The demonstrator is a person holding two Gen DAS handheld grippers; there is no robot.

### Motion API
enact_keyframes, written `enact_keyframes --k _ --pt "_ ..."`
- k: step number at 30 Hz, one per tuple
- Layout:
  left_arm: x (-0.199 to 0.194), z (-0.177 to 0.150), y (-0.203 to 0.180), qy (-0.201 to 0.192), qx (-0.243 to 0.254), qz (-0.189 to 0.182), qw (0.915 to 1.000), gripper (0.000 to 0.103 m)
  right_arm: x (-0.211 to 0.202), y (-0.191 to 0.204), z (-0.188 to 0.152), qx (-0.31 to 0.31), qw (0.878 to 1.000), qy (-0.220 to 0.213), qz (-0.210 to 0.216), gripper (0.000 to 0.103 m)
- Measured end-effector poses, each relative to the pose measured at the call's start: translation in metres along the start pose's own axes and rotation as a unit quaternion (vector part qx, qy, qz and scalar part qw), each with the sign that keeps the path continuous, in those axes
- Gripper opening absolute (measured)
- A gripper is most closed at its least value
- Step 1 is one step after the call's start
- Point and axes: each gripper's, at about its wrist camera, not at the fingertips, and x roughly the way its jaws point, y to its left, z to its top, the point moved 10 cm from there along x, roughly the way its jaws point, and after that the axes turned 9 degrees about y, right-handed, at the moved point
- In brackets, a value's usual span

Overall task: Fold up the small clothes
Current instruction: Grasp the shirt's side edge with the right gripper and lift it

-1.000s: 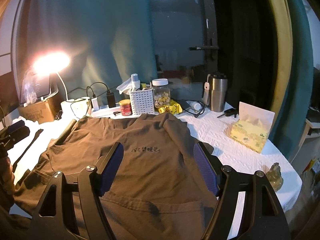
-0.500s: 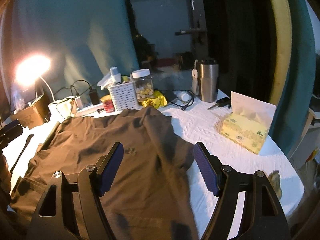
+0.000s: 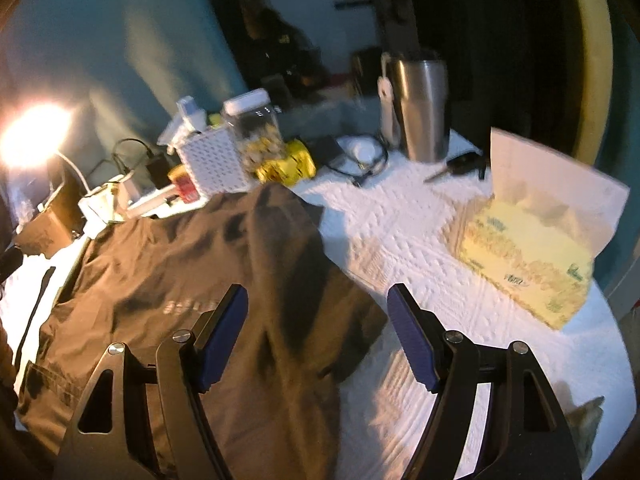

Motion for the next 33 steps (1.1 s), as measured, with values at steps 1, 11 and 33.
enact_keyframes --k 1,11,33 --pt "0.003 0.001 0.001 0.002 -0.004 0.002 1.0 0.102 0.008 -0.005 -0.001 0.009 1.0 0.011 0.004 0.076" --pt "0.03 0.0 0.015 0.027 -0.013 0.022 0.9993 0.102 0.053 -0.025 -0.011 0.038 0.996 0.075 0.011 0.069" --pt "0.025 -0.001 0.027 0.026 0.015 -0.035 0.9989 0.102 0.017 0.086 0.001 -0.078 0.995 0.01 0.067 0.009"
